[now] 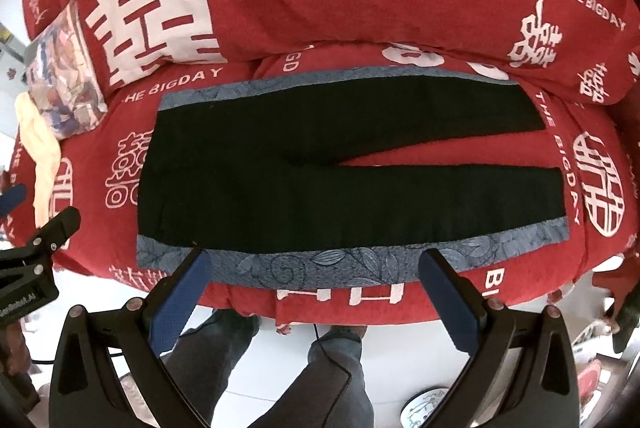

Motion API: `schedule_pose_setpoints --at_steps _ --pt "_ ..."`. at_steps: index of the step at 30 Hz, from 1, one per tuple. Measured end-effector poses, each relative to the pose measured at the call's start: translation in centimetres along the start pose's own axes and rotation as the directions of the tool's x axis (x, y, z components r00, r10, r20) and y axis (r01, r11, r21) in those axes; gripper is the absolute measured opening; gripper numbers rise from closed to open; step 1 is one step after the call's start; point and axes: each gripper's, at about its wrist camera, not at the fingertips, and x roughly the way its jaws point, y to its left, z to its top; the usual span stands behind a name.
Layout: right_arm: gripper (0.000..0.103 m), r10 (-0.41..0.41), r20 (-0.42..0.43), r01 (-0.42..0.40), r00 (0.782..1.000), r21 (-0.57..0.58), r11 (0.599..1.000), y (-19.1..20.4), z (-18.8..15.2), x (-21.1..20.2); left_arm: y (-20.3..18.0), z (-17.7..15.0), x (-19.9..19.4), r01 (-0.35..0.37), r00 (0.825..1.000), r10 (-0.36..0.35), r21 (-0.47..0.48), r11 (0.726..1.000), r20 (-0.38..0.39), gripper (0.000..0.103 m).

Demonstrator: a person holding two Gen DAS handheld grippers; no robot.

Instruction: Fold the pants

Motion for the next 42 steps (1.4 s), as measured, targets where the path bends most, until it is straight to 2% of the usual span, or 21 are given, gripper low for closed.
schedule_pose_setpoints --at_steps 6,11,17,30,39,42 --pt "0.103 0.022 0.001 -0.022 1.0 -0.056 0.998 -2.5 0.1 -0.2 -1.2 -2.1 -0.5 0.011 0.997 -0.022 -0.146 0.989 -0.073 0.103" --pt "0.103 0.047 -0.022 -0.048 0.999 -0.081 0.996 -3.3 0.2 0.3 -2.0 -3.3 -0.8 -0.022 0.993 0.0 -0.184 0.983 -0.117 0.103" --pt "0.103 0.064 -0.036 -0.067 0.997 -0.083 0.994 -3.2 0.3 0.9 -1.4 -3.5 -0.1 -0.027 0.993 0.004 -0.194 0.981 -0.118 0.103" --pt "0.103 -0.018 -0.109 0.015 0.994 -0.033 0.999 -3.2 0.2 7.6 -1.6 -4.8 9.6 0.045 0.978 -0.08 -0.178 0.983 -0.194 0.103" --pt "0.103 -0.032 -0.187 0.03 0.982 -0.018 0.999 -3.8 -1.0 14.2 -0.9 -5.7 15.6 0.053 0.967 -0.112 -0.248 0.967 -0.229 0.103" --pt "0.103 0.014 -0.182 -0.015 0.983 -0.004 1.0 -3.9 -1.4 15.4 -0.4 -6.0 17.3 0.06 0.97 -0.122 -0.28 0.958 -0.208 0.103"
